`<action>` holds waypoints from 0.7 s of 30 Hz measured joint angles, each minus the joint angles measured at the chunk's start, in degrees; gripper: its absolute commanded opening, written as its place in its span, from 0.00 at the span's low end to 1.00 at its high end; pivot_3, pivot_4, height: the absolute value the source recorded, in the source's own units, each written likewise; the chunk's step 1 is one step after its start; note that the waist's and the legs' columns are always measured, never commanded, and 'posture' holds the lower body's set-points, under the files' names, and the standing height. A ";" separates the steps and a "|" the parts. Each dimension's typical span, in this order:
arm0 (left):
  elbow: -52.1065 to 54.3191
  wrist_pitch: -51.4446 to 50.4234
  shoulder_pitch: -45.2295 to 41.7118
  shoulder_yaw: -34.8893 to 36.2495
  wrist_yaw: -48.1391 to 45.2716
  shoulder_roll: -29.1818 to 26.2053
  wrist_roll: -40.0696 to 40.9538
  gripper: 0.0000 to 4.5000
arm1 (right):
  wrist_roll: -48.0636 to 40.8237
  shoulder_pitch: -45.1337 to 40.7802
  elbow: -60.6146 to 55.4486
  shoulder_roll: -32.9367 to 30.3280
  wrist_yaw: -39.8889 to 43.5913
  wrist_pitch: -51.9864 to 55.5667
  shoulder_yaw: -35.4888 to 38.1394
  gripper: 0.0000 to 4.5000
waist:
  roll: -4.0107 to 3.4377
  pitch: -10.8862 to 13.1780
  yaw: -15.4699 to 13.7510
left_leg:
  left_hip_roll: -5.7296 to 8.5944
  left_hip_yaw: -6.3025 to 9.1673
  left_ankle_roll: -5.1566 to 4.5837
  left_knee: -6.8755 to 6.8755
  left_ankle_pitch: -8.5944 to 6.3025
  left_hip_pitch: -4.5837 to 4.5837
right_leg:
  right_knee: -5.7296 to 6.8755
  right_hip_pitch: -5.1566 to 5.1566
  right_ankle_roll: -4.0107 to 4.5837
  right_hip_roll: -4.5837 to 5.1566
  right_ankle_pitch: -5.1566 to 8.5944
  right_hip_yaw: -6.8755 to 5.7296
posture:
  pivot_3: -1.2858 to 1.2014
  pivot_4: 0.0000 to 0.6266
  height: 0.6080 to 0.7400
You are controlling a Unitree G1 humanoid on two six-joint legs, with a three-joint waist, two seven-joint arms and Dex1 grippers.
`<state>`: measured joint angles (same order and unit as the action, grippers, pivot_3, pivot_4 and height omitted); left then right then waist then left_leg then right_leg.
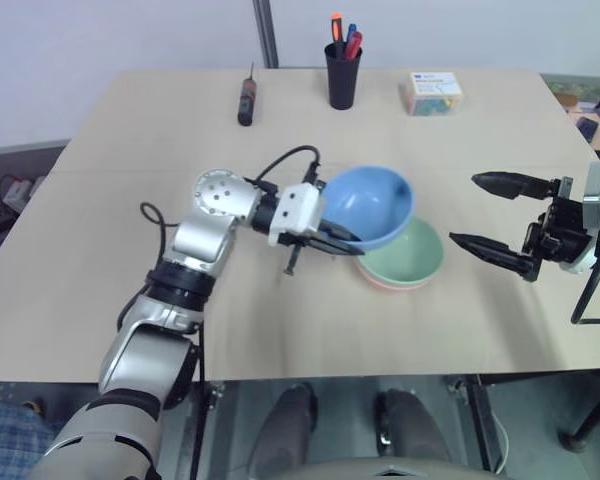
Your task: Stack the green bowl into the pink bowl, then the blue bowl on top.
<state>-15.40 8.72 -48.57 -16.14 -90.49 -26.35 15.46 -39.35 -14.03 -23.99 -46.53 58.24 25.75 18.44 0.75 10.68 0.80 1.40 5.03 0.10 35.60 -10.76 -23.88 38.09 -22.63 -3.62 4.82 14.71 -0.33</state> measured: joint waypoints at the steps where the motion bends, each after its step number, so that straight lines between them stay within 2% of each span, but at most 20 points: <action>1: -1.06 1.13 -0.90 -0.19 -0.30 1.25 -0.24 0.00 | 0.04 -0.01 0.08 0.00 -0.10 -0.10 0.00 1.00 | 0.00 0.00 -0.02 | 0.00 0.00 0.00 0.02 0.00 0.00 | 0.00 0.00 0.00 0.00 0.00 0.00 | 0.52 0.24 1.00; 5: -3.01 4.51 -3.33 -1.27 -1.22 4.71 -0.65 0.00 | 0.04 0.09 0.01 -0.01 -0.46 -0.18 0.00 1.00 | 0.01 0.01 0.08 | 0.00 -0.01 -0.03 0.06 -0.02 0.00 | 0.00 0.03 -0.01 0.00 0.00 0.01 | 0.52 0.24 1.00; 10: -3.67 5.90 -3.34 -2.64 -1.78 6.41 -0.67 0.00 | 0.04 0.82 -0.12 -0.13 -0.98 -0.18 0.13 1.00 | 0.01 0.01 0.08 | -0.01 0.00 -0.04 0.08 -0.02 0.00 | 0.01 0.04 -0.01 -0.01 0.00 0.01 | 0.52 0.24 1.00; 12: -3.77 6.01 -3.34 -2.64 -1.78 6.63 -0.66 0.17 | 0.04 1.15 -0.26 -0.19 -1.05 -0.18 0.16 1.00 | 0.00 0.01 0.10 | -0.01 -0.01 -0.04 0.10 -0.03 0.00 | 0.01 0.04 -0.01 -0.01 0.00 0.01 | 0.52 0.24 1.00; 13: -3.82 6.12 -3.34 -2.62 -1.77 6.69 -0.64 0.21 | 0.04 1.26 -0.26 -0.24 -1.07 -0.18 0.18 1.00 | 0.00 0.01 0.10 | -0.01 -0.01 -0.04 0.10 -0.03 0.00 | 0.01 0.04 -0.01 -0.01 0.00 0.01 | 0.52 0.24 1.00; 17: -4.00 6.44 -3.35 -2.46 -1.71 7.25 -0.62 0.61 | -0.01 1.28 -0.30 -0.63 -1.09 -0.18 0.20 1.00 | 0.00 0.01 0.05 | -0.01 0.00 -0.05 0.16 -0.03 0.00 | 0.01 0.07 -0.02 -0.01 0.00 0.01 | 0.52 0.24 1.00; 19: -4.50 6.43 -3.38 -2.30 -1.51 7.25 -0.62 0.75 | -0.02 1.28 -0.30 -0.80 -1.07 -0.18 0.21 1.00 | 0.00 0.01 0.06 | -0.01 0.00 -0.06 0.17 -0.04 0.01 | 0.02 0.07 -0.02 -0.01 0.00 0.01 | 0.52 0.24 1.00; 20: -4.68 6.41 -3.37 -2.25 -1.50 7.22 -0.62 0.87 | -0.03 1.28 -0.30 -0.91 -1.06 -0.18 0.21 1.00 | 0.01 0.01 0.06 | -0.01 0.00 -0.06 0.18 -0.04 0.00 | 0.02 0.07 -0.02 -0.02 0.00 0.00 | 0.52 0.24 1.00; 21: -4.97 6.17 -3.37 -2.00 -0.93 7.19 -0.61 0.90 | -0.03 1.28 -0.29 -1.14 -0.97 -0.19 0.21 1.00 | 0.01 0.01 0.05 | -0.01 0.00 -0.06 0.18 -0.04 0.00 | 0.02 0.08 -0.03 -0.02 -0.01 0.01 | 0.52 0.24 1.00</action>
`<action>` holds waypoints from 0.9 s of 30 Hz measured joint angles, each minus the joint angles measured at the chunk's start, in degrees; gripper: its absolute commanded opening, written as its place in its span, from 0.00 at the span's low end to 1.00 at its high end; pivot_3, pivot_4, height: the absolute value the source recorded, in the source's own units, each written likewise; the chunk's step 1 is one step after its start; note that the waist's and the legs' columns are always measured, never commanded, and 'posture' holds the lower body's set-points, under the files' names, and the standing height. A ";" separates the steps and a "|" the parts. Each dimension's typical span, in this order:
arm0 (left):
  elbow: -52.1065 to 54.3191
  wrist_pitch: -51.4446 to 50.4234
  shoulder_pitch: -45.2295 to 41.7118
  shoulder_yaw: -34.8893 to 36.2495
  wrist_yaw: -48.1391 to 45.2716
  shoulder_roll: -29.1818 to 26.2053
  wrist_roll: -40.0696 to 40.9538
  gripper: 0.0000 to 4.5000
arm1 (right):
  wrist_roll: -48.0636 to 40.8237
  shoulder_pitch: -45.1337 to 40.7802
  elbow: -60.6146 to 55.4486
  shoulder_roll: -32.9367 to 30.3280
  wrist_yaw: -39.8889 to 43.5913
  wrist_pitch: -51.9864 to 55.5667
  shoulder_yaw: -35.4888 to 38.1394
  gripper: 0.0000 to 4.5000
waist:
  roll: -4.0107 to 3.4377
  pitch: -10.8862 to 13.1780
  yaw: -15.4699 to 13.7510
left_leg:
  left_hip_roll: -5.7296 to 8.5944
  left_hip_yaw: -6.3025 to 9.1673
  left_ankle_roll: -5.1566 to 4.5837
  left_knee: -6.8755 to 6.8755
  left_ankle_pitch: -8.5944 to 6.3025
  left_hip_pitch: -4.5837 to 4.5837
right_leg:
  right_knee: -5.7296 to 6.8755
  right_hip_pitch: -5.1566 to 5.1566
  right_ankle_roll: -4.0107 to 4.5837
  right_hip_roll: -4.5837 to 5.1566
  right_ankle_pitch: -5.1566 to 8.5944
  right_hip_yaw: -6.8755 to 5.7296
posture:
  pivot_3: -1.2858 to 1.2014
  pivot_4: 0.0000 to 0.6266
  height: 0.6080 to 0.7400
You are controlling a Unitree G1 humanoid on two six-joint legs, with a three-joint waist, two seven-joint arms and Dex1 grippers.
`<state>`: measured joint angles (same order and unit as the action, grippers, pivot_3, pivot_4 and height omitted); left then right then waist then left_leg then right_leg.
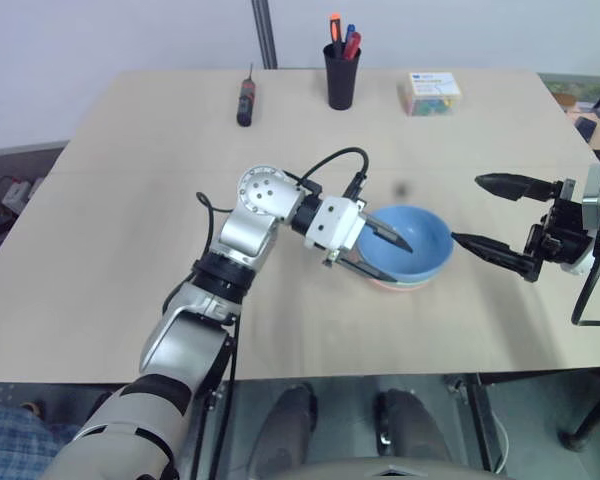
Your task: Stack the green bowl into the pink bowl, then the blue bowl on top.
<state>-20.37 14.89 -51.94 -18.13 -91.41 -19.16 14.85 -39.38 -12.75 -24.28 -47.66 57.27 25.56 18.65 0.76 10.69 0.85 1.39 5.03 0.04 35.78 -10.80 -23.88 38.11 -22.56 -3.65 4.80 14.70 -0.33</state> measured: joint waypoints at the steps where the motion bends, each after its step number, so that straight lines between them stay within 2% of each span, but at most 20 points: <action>1: -0.10 -0.23 0.00 0.24 0.44 -0.04 0.03 1.00 | 0.00 0.00 0.00 -0.09 0.06 -0.01 0.00 1.00 | 0.00 0.00 0.00 | 0.00 0.00 0.00 0.00 0.00 0.00 | 0.00 0.00 0.00 0.00 0.00 0.00 | 0.52 0.24 1.00; 7: 1.84 -7.43 1.42 4.52 4.04 -1.93 3.18 1.00 | 0.04 0.71 0.77 -0.88 1.27 -0.65 0.41 1.00 | 0.00 0.00 0.07 | -0.01 0.01 -0.02 0.01 -0.01 0.00 | 0.01 0.00 -0.01 0.00 0.00 0.00 | 0.52 0.24 1.00; 14: 7.05 -15.33 10.89 9.80 8.81 -7.99 5.84 1.00 | 1.46 6.44 6.50 -2.35 5.48 -3.28 3.41 1.00 | -0.01 0.00 0.14 | -0.01 -0.02 -0.04 0.03 -0.03 0.04 | 0.03 0.02 -0.01 0.00 0.00 0.03 | 0.52 0.24 1.00; 15: 9.40 -16.22 18.41 14.71 15.54 -12.75 4.54 1.00 | 1.35 7.64 10.26 -2.32 8.05 -5.78 5.51 1.00 | -0.05 -0.01 0.33 | -0.07 -0.06 -0.06 0.09 -0.04 0.17 | 0.05 0.11 -0.01 -0.03 0.00 0.09 | 0.52 0.24 1.00; 17: 8.54 -17.71 22.46 18.64 18.82 -14.95 4.18 1.00 | 1.73 8.71 14.04 -2.19 9.25 -7.02 6.86 1.00 | -0.05 0.00 0.17 | -0.10 -0.05 -0.06 0.11 -0.04 0.13 | 0.05 0.09 -0.01 -0.08 -0.01 0.07 | 0.52 0.24 1.00; 19: 9.81 -18.92 27.82 22.73 22.84 -15.87 4.92 1.00 | 2.91 9.58 18.02 -1.42 11.82 -10.78 6.90 1.00 | -0.05 -0.01 0.07 | -0.11 -0.06 -0.06 0.12 -0.04 0.16 | 0.04 0.14 -0.01 -0.05 -0.01 0.08 | 0.52 0.24 1.00; 27: 19.78 -20.86 42.34 29.62 29.77 -16.24 8.17 1.00 | 6.80 9.64 32.16 3.17 18.08 -22.78 5.02 1.00 | -0.09 -0.02 -0.19 | -0.16 -0.07 -0.06 0.17 -0.05 0.17 | 0.01 0.19 -0.02 0.02 -0.04 0.07 | 0.52 0.24 1.00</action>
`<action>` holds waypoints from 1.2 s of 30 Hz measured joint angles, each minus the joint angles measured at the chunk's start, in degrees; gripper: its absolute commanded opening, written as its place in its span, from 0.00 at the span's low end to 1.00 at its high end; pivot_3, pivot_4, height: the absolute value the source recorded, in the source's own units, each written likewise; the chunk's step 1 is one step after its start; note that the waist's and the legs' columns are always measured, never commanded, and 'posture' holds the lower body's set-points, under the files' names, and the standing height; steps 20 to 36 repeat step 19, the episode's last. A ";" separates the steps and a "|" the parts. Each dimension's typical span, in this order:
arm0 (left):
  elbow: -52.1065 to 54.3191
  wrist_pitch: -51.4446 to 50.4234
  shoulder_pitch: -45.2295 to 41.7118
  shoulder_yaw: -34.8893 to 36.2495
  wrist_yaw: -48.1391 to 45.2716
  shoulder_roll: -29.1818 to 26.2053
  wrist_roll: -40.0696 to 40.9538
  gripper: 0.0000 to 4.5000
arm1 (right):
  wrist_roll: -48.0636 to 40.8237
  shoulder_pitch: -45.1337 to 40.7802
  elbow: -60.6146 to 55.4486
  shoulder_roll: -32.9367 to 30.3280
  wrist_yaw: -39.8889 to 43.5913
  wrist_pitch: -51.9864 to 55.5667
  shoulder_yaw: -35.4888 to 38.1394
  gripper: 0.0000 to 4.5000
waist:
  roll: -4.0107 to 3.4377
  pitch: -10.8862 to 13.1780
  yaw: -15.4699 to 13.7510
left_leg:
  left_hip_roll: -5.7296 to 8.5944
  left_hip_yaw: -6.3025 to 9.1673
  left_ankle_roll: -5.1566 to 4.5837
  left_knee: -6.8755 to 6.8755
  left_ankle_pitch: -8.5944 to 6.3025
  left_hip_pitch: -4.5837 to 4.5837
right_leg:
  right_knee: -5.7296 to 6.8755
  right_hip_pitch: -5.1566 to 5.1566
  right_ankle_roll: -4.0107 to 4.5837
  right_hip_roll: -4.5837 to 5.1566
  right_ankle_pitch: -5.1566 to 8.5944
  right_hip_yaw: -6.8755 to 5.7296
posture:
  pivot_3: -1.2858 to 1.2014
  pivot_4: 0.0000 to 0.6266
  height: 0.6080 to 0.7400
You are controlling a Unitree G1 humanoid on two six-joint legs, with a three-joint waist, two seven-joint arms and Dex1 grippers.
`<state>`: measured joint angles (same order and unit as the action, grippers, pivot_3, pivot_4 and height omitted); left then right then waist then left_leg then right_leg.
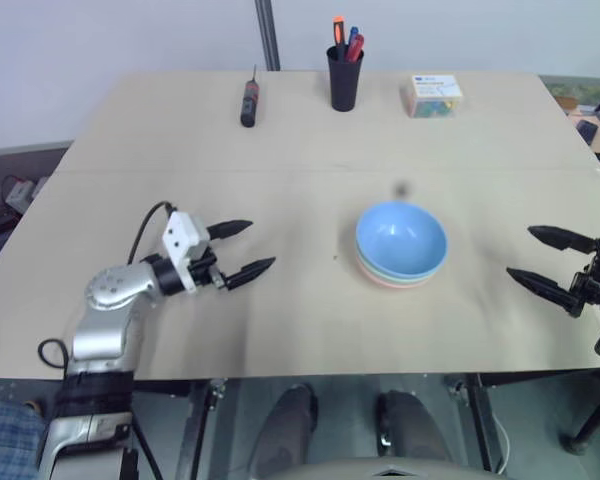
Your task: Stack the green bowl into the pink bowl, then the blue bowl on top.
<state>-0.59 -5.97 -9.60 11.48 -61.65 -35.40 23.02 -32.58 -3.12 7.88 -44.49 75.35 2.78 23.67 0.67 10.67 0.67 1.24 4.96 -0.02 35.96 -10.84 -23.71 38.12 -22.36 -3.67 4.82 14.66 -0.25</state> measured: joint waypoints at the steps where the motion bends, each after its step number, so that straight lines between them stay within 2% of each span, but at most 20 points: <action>1: 1.32 -0.17 1.12 0.27 0.62 0.01 0.59 1.00 | 0.45 -0.40 1.31 0.09 0.96 -1.54 -0.43 1.00 | 0.00 0.00 0.03 | -0.01 0.00 0.00 0.00 0.00 0.01 | 0.00 0.01 0.00 -0.01 0.00 0.00 | 0.52 0.24 1.00; 10: 4.21 -0.35 4.50 1.58 3.30 0.02 1.95 1.00 | 2.12 -5.45 9.61 2.71 5.57 -10.14 -2.98 1.00 | -0.03 -0.01 0.15 | -0.01 -0.07 0.00 0.01 0.00 0.07 | 0.00 0.01 0.05 -0.09 -0.10 0.06 | 0.52 0.24 1.00; 36: 4.42 -0.23 4.64 1.58 3.96 -0.31 1.92 1.00 | 2.12 -6.99 9.67 2.71 5.50 -10.43 -3.90 1.00 | -0.03 -0.01 0.04 | 0.00 -0.06 0.00 0.01 0.00 0.04 | -0.03 0.01 0.04 -0.08 -0.11 0.06 | 0.52 0.24 1.00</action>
